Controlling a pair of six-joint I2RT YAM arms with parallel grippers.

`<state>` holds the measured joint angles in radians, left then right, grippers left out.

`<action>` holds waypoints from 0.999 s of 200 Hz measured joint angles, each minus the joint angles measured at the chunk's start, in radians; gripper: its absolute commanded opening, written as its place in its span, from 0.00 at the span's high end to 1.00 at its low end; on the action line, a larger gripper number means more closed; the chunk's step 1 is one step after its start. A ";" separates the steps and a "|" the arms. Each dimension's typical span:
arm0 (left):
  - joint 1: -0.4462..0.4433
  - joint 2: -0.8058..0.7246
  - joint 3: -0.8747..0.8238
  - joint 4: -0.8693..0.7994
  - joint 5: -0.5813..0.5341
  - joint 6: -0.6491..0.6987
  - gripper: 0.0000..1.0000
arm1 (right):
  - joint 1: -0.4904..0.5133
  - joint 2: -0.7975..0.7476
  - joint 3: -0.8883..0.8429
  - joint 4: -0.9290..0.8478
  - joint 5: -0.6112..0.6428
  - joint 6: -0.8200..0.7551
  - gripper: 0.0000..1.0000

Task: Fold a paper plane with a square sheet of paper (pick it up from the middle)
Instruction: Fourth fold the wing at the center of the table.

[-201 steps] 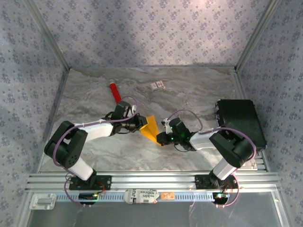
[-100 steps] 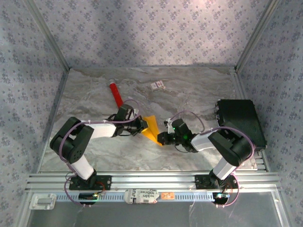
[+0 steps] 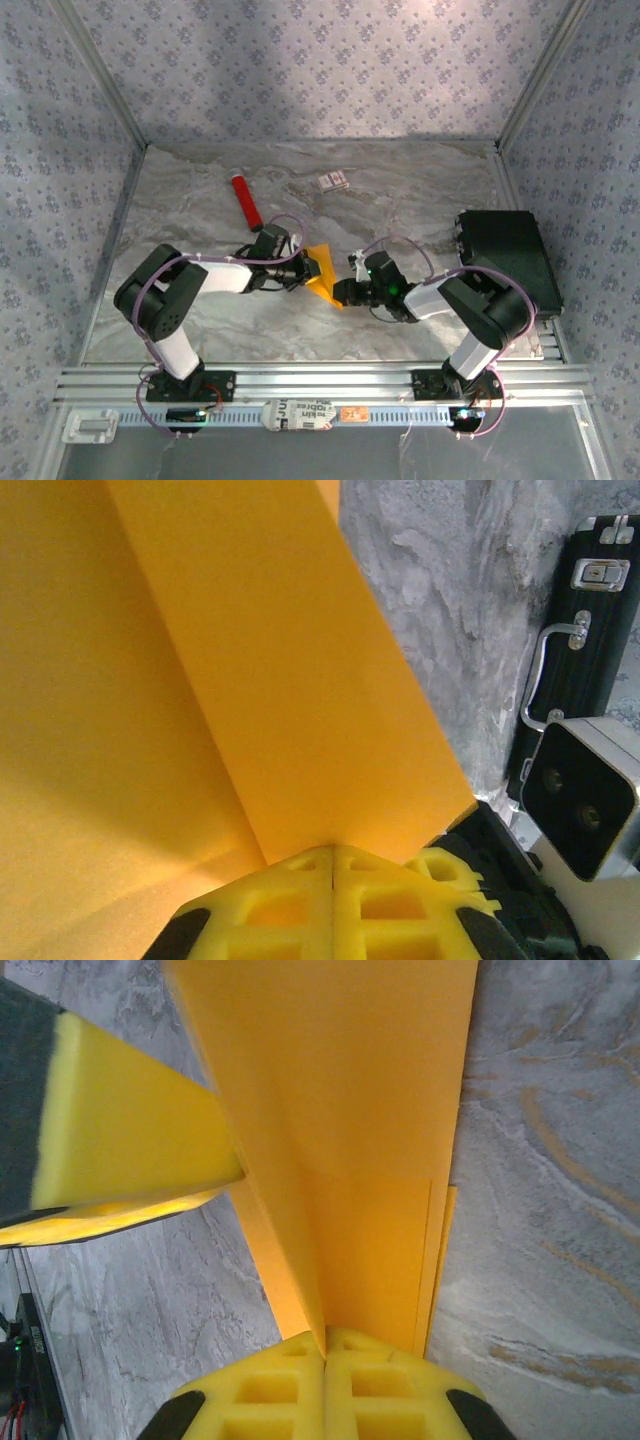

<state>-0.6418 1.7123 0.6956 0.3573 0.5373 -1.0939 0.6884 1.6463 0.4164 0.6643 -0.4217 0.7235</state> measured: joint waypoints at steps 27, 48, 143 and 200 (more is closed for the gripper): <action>0.000 0.022 0.013 0.014 -0.001 0.000 0.95 | -0.011 0.007 0.000 0.010 -0.024 0.014 0.94; 0.000 0.025 0.016 0.030 -0.006 -0.007 0.95 | -0.018 0.011 0.000 0.013 -0.037 0.021 0.94; 0.000 0.071 0.031 0.053 -0.030 -0.012 0.94 | -0.050 0.032 0.008 0.021 -0.103 0.048 0.94; 0.000 0.077 0.032 0.058 -0.039 -0.011 0.94 | -0.065 0.044 0.027 -0.005 -0.142 0.051 0.94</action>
<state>-0.6418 1.7889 0.7273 0.4156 0.4988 -1.1053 0.6231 1.6901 0.4431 0.6594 -0.5640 0.7742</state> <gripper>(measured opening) 0.057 0.061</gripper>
